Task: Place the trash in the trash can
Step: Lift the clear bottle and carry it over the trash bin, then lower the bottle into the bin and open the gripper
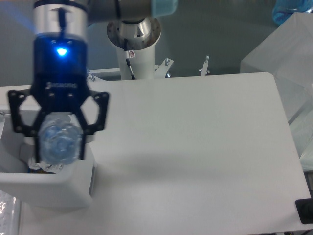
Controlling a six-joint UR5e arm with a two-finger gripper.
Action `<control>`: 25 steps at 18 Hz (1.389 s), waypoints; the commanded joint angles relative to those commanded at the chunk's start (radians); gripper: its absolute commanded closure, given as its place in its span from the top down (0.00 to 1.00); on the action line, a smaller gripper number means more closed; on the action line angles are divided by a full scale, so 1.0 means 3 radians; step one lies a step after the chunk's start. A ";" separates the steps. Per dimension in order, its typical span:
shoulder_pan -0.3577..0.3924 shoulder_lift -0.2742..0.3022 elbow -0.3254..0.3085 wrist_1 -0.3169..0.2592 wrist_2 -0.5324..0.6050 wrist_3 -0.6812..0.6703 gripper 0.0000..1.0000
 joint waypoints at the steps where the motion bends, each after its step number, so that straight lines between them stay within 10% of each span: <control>1: -0.0025 -0.0005 -0.0010 -0.0005 0.0000 0.0000 0.63; 25: -0.0184 -0.0036 -0.0297 -0.0010 0.0005 0.0240 0.74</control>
